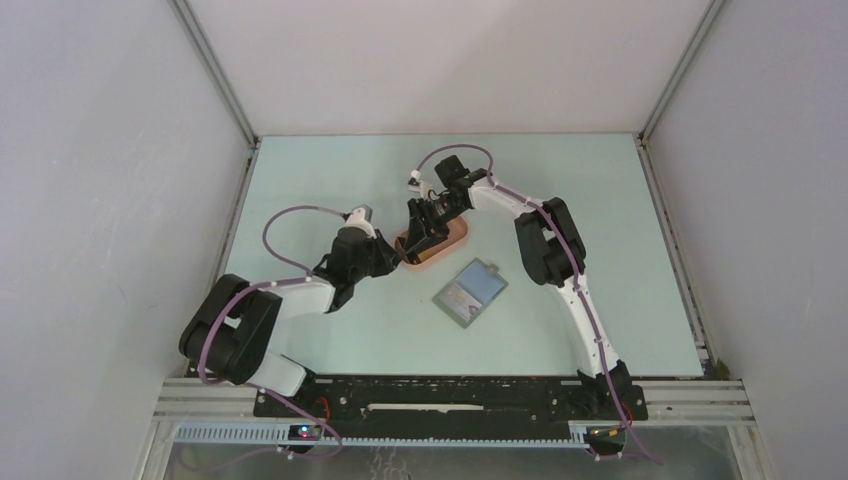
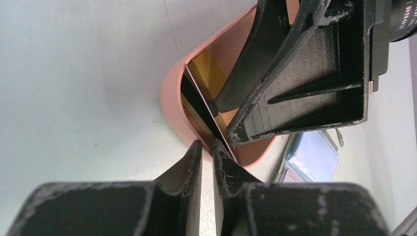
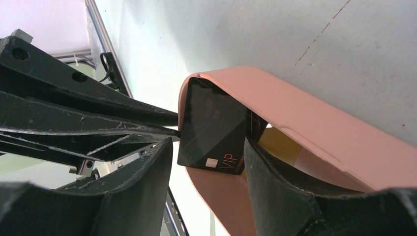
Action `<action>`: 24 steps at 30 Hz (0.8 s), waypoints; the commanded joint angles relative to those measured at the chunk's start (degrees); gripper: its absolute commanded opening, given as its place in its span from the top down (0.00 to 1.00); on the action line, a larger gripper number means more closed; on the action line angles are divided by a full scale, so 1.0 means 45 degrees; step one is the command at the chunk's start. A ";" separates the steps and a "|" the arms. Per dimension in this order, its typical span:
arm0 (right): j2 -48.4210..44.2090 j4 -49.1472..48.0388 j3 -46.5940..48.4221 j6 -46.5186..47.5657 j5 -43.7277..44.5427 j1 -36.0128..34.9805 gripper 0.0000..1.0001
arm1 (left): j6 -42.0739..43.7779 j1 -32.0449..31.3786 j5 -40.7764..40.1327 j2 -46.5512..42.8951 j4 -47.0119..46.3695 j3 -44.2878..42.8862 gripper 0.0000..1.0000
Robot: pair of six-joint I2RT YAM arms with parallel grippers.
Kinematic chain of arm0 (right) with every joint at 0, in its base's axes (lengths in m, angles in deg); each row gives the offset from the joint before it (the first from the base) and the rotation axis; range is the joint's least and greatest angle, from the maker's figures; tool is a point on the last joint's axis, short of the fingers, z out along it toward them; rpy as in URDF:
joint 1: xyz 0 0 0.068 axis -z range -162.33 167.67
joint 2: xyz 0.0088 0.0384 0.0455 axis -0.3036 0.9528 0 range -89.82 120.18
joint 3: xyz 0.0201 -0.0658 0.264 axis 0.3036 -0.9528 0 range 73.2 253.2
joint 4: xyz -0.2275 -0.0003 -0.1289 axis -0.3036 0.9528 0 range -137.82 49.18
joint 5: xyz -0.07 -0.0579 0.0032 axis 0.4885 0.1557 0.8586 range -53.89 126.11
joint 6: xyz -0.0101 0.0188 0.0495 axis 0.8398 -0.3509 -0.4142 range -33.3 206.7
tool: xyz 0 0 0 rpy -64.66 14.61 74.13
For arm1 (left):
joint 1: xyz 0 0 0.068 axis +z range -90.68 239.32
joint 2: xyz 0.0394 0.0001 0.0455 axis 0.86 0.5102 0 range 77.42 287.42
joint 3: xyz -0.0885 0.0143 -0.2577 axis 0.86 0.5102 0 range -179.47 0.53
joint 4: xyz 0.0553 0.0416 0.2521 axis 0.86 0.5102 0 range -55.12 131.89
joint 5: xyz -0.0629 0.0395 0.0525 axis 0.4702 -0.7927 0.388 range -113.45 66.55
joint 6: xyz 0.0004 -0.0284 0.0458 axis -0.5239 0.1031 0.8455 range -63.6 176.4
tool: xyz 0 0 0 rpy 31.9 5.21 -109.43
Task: Put the credit cards into the card holder
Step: Pick up the credit card from the storage box.
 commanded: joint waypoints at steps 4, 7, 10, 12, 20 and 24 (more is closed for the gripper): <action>0.0498 0.0126 0.0186 -0.0143 0.0259 -0.0137 0.36 | 0.0276 -0.0121 0.0915 0.0231 0.0084 -0.0910 0.78; 0.0534 0.0189 0.0235 -0.0085 0.0359 -0.0157 0.36 | 0.0286 -0.0121 0.0951 0.0325 0.0191 -0.0986 0.74; 0.0524 0.0236 0.0230 -0.0035 0.0527 -0.0169 0.37 | 0.0274 -0.0121 0.0969 0.0463 0.0246 -0.1039 0.72; 0.0514 0.0265 0.0253 0.0003 0.0613 -0.0167 0.39 | 0.0252 -0.0121 0.0935 0.0531 0.0292 -0.1065 0.72; 0.0512 0.0376 0.0269 0.0120 0.0452 -0.0147 0.40 | 0.0285 -0.0121 0.0754 0.0652 0.0795 -0.1417 0.64; 0.0527 0.0369 0.0269 0.0140 0.0232 -0.0095 0.39 | 0.0286 -0.0121 0.0729 0.0709 0.1078 -0.1681 0.61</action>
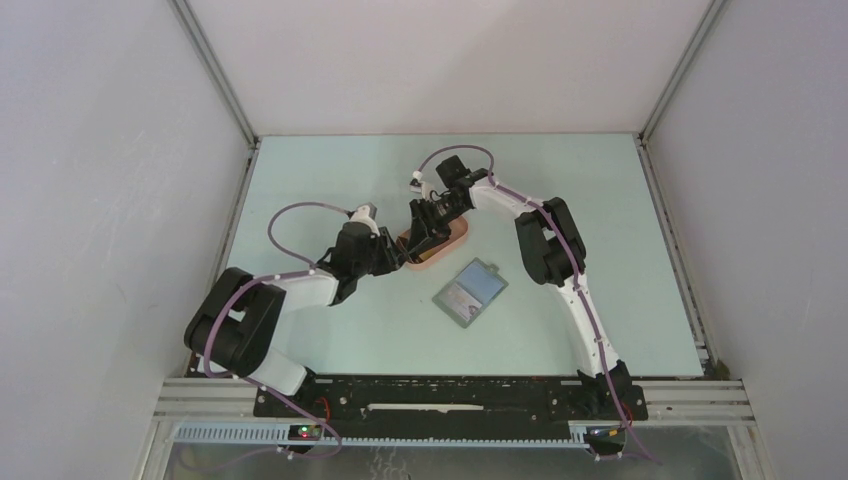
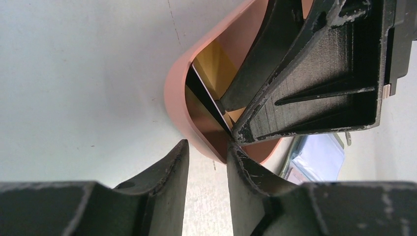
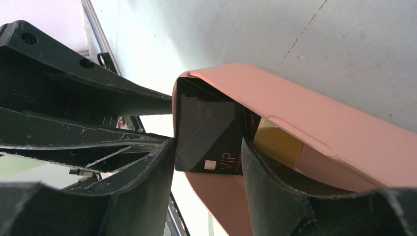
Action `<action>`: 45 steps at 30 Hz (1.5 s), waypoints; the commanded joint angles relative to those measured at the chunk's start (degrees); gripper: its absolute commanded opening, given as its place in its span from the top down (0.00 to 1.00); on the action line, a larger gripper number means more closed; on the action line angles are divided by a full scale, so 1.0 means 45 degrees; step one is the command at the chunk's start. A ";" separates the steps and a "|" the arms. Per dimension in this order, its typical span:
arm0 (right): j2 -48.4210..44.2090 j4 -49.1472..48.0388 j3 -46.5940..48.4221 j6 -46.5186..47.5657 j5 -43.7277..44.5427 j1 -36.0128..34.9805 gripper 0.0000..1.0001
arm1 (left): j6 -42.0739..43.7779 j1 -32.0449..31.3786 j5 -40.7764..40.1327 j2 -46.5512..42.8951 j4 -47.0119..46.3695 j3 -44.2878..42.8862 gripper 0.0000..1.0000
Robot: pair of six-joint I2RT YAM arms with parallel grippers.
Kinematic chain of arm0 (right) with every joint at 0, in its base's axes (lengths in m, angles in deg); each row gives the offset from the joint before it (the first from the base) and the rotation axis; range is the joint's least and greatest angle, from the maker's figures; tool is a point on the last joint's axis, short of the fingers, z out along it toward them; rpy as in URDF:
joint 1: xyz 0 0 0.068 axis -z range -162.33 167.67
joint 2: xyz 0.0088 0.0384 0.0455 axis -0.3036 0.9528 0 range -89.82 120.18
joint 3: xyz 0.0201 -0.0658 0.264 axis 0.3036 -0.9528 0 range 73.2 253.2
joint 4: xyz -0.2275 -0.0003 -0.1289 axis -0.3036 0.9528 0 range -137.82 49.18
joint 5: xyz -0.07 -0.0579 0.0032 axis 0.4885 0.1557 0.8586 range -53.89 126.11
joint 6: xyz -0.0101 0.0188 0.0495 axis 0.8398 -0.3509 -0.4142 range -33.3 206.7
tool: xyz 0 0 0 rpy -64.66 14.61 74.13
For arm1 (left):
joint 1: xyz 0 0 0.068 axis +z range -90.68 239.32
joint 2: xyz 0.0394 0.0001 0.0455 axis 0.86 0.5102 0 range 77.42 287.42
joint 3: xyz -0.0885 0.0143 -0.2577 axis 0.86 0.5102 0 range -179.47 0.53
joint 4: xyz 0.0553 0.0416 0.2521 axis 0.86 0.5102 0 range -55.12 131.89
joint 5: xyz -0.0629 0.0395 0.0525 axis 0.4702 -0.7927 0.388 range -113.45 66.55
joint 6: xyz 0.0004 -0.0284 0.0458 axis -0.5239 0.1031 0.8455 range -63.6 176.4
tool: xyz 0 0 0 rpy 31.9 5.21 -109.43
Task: Put the credit cards into the card holder
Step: Pick up the credit card from the storage box.
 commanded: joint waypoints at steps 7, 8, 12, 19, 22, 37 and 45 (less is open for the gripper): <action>0.0541 0.0270 0.0298 0.0277 -0.0193 -0.0047 0.37 | 0.0175 -0.0121 0.0296 0.0166 0.0263 -0.1142 0.57; 0.0537 0.0297 0.0298 0.0318 -0.0236 -0.0035 0.37 | 0.0143 -0.0121 0.0291 0.0166 0.0268 -0.1152 0.57; 0.0574 0.0351 0.0318 0.0466 -0.0360 0.0012 0.37 | -0.0032 -0.0104 0.0332 0.0119 0.0333 -0.1262 0.55; 0.0591 0.0533 0.0396 0.0785 -0.0630 0.0129 0.35 | -0.0393 0.0032 0.0414 0.0051 0.0508 -0.1338 0.55; 0.0623 0.0623 0.0418 0.1014 -0.0673 0.0134 0.35 | -0.0475 0.0074 0.0491 0.0023 0.0505 -0.1313 0.55; 0.0568 0.1024 0.0396 0.1820 -0.0720 0.0190 0.32 | -0.0358 0.0167 0.0457 -0.0082 0.0575 -0.1148 0.54; 0.0603 0.1223 0.0463 0.2331 -0.0623 0.0190 0.30 | -0.0404 0.0326 0.0559 0.0185 0.0549 -0.1263 0.53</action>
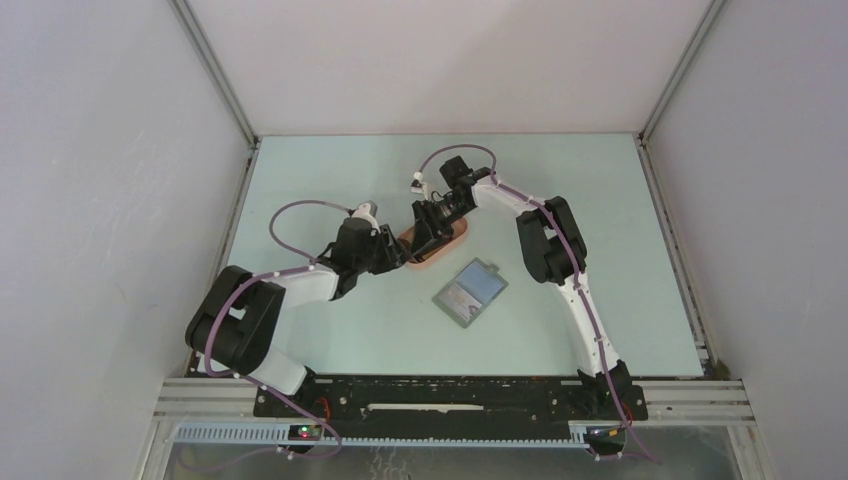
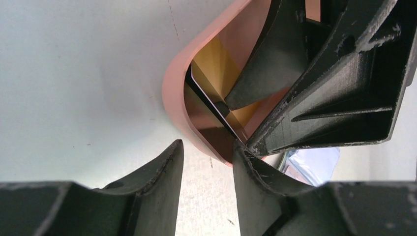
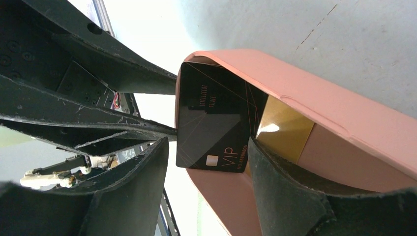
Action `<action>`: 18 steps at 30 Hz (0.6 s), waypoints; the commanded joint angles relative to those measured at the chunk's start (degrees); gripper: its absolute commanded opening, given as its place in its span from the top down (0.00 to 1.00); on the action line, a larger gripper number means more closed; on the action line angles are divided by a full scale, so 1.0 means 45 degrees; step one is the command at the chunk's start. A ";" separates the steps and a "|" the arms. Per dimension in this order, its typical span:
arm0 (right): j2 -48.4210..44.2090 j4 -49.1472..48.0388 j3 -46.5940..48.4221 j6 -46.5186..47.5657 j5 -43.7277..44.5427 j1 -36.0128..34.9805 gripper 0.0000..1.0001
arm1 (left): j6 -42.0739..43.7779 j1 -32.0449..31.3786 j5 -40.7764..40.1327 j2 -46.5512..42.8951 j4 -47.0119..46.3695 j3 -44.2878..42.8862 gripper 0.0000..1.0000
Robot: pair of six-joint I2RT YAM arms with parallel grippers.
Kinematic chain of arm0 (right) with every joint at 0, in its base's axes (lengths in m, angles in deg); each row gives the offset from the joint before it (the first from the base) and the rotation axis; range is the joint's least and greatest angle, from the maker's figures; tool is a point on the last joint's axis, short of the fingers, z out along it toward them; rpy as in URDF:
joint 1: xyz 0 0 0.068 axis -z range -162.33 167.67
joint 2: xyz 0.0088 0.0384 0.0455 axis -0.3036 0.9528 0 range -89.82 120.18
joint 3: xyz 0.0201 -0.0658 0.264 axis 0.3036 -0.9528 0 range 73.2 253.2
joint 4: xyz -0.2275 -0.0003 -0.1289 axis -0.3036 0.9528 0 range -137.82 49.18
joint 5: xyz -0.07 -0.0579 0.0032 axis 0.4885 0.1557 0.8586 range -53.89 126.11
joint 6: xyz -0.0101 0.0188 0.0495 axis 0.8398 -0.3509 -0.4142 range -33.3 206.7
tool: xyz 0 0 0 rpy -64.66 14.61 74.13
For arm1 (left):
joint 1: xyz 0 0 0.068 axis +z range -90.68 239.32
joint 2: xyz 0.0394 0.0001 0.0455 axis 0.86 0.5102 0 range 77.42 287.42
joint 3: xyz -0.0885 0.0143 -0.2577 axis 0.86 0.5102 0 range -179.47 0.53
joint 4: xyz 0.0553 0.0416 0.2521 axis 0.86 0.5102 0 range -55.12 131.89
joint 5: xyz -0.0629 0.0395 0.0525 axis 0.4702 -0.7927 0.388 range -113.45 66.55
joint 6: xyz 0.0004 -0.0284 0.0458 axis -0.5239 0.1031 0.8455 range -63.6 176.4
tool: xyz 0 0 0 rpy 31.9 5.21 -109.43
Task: Put the credit cards into the card holder
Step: Pick up the credit card from the storage box.
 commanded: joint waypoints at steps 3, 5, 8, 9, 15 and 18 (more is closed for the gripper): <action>0.0541 0.0597 0.0389 0.0627 0.0289 -0.0036 0.31 | -0.0297 0.0236 0.0291 0.0200 -0.0546 -0.0728 0.54; 0.0545 0.0620 0.0382 0.0695 0.0296 -0.0034 0.31 | -0.0325 0.0275 0.0315 0.0287 -0.0554 -0.0787 0.54; 0.0553 0.0647 0.0419 0.0759 0.0357 -0.0048 0.31 | -0.0330 0.0299 0.0393 0.0417 -0.0588 -0.0884 0.54; 0.0538 0.0672 0.0445 0.0787 0.0399 -0.0048 0.31 | -0.0330 0.0298 0.0432 0.0472 -0.0594 -0.0946 0.54; 0.0502 0.0712 0.0555 0.0877 0.0565 -0.0087 0.31 | -0.0350 0.0300 0.0625 0.0790 -0.0654 -0.1247 0.54; 0.0506 0.0722 0.0573 0.0878 0.0702 -0.0088 0.33 | -0.0330 0.0300 0.0640 0.0966 -0.0645 -0.1330 0.54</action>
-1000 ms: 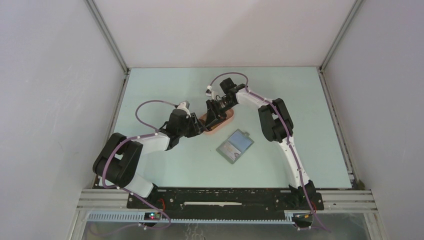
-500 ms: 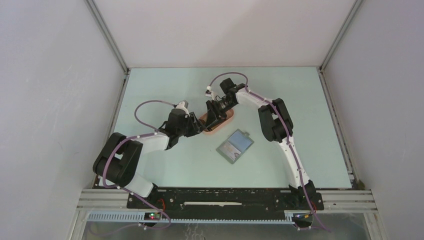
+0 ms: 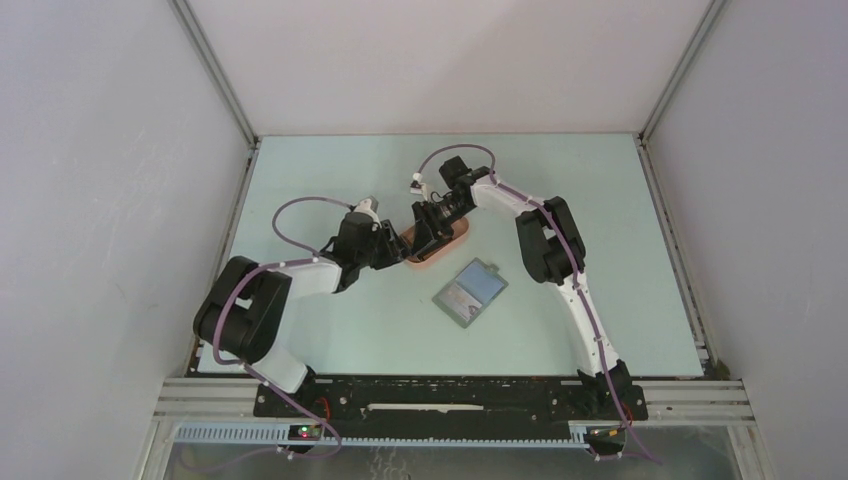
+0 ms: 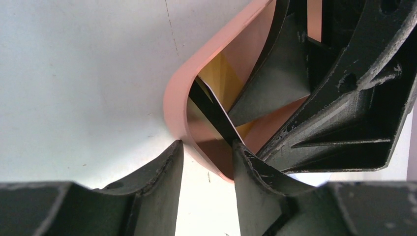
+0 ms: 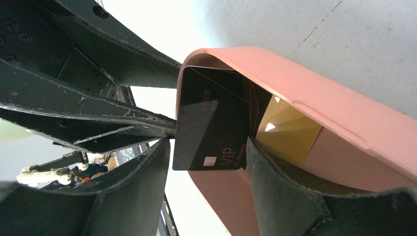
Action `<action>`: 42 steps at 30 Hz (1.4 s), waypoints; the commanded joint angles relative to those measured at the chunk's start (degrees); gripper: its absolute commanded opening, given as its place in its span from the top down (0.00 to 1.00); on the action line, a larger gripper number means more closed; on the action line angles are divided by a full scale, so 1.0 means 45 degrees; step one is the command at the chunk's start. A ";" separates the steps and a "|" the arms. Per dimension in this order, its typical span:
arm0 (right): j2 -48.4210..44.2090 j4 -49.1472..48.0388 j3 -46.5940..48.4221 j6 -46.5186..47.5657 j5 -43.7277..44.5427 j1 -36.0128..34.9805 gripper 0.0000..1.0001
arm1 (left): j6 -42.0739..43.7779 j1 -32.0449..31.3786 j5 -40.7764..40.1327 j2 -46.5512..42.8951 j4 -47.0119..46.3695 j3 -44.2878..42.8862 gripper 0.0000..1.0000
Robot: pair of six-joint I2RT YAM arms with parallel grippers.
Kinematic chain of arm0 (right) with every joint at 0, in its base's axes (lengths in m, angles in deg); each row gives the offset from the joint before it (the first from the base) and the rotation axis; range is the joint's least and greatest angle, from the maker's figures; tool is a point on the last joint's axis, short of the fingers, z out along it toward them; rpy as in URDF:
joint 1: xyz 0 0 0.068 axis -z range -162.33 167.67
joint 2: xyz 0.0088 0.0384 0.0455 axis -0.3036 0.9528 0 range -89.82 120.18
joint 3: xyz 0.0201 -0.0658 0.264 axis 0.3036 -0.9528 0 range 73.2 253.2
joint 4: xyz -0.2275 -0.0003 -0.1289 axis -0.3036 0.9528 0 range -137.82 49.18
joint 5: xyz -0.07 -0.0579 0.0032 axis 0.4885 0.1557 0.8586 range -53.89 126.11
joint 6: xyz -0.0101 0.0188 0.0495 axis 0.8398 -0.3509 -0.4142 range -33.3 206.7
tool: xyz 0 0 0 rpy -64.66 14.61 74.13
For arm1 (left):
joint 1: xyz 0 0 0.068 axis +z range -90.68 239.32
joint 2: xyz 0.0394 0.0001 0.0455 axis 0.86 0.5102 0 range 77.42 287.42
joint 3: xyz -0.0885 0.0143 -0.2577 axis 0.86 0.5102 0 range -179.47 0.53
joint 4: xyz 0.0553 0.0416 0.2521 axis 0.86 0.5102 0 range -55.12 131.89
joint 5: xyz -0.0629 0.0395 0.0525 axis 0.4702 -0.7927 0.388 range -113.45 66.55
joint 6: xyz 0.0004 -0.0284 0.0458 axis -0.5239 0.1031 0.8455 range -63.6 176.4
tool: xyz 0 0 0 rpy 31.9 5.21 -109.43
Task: Put the credit cards into the card holder
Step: Pick up the credit card from the storage box.
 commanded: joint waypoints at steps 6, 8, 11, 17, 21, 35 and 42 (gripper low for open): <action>0.0308 0.0243 0.0354 0.0421 0.0886 -0.0016 0.36 | -0.0068 0.0096 0.0383 0.0643 -0.0429 -0.1073 0.53; 0.0261 0.0251 0.0354 0.0416 0.0904 0.0010 0.36 | -0.0068 0.0096 0.0422 0.0666 -0.0456 -0.1125 0.53; 0.0230 0.0271 0.0371 0.0410 0.0901 0.0030 0.37 | -0.0019 0.0094 0.0504 0.0609 -0.0447 -0.1202 0.51; 0.0042 0.0261 0.0375 0.0317 0.1032 0.0134 0.39 | 0.0147 0.0096 0.0688 0.0643 -0.0320 -0.1392 0.48; -0.0142 0.0245 0.0335 0.0220 0.1171 0.0287 0.40 | 0.0181 0.0091 0.0808 0.0744 -0.0346 -0.1476 0.47; -0.0159 0.0078 0.0217 -0.0209 0.0941 0.0685 0.44 | 0.0333 0.0096 0.0948 0.1247 -0.0068 -0.2021 0.43; 0.0016 0.0042 0.0198 -0.0482 0.0560 0.1000 0.43 | 0.0381 0.0096 0.1071 0.1439 -0.0052 -0.2286 0.41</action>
